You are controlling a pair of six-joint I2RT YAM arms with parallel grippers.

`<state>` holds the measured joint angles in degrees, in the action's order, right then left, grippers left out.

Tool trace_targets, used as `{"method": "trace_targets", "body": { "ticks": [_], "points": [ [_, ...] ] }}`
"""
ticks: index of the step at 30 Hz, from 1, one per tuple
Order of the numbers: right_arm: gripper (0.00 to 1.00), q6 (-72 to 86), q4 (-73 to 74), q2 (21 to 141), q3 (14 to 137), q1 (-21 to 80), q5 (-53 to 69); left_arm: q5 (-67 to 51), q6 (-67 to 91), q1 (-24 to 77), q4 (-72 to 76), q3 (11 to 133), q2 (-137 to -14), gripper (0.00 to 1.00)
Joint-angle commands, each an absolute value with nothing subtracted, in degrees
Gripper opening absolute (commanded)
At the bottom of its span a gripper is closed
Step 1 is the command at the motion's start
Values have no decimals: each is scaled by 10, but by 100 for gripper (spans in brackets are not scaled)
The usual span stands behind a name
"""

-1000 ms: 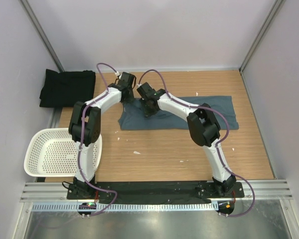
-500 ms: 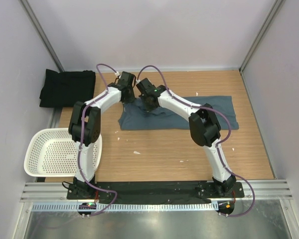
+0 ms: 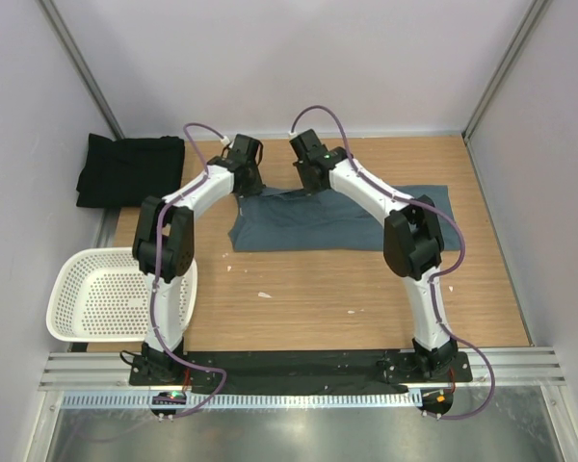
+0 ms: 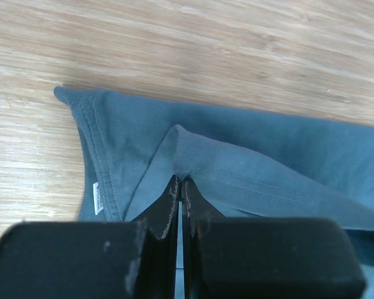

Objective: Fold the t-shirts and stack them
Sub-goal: Fold the tshirt

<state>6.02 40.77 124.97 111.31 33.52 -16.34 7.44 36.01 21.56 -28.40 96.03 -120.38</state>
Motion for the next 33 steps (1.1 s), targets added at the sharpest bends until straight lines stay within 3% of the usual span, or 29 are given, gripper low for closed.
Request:
{"method": "trace_targets", "body": {
  "ticks": [1, 19, 33],
  "points": [
    [1, 49, 387, 1221, 1136, 311, -150, 68, 368, 211, -293, 991, -1187, 0],
    [1, 41, 307, 1273, 1130, 277, -134, 54, 372, 204, -329, 1019, -1214, 0],
    [1, 47, 295, 1221, 1076, 276, -122, 31, 377, 205, -361, 967, -1165, 0]
  ]
}}
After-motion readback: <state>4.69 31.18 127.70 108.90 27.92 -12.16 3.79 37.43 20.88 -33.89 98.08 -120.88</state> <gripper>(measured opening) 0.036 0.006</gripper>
